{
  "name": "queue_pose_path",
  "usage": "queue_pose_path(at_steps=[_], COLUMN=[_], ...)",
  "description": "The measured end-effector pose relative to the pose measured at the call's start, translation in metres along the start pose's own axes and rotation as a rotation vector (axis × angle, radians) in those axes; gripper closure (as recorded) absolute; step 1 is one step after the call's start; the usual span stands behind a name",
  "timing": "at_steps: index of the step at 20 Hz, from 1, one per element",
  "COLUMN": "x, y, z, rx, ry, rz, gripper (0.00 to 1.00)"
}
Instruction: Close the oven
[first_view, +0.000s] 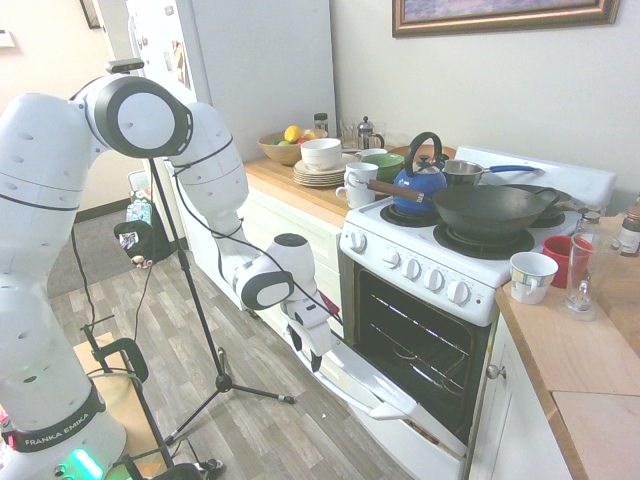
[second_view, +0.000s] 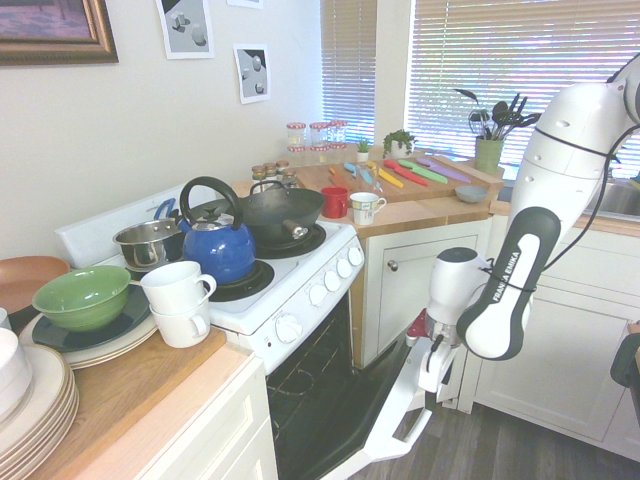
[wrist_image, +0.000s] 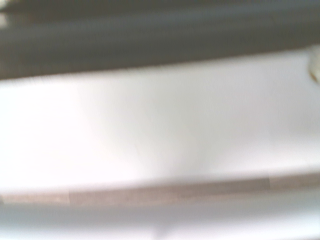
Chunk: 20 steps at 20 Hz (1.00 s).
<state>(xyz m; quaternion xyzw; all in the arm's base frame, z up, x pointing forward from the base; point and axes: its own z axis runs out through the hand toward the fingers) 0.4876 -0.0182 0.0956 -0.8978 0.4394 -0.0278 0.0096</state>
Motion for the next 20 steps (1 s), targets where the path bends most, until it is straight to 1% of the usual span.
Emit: queue_pose_path(at_steps=[4, 6, 10, 14, 15, 16, 19, 20], x=[0.008, 0.014, 0.033, 0.029, 0.024, 0.016, -0.005, -0.003], y=[-0.014, -0.026, -0.077, -0.136, -0.149, -0.158, -0.155, -0.152], z=[0.008, 0.003, -0.038, -0.086, -0.098, -0.112, -0.169, -0.199], rx=[0.028, 0.043, 0.125, 0.179, 0.18, 0.158, 0.041, 0.027], ry=[0.038, 0.058, 0.105, 0.113, 0.104, 0.08, 0.029, 0.024], rz=[-0.019, -0.026, -0.038, -0.065, -0.063, -0.061, -0.074, -0.084], gripper=[0.0, 0.0, 0.0, 0.0, 0.0, 0.0, 0.0, 0.0])
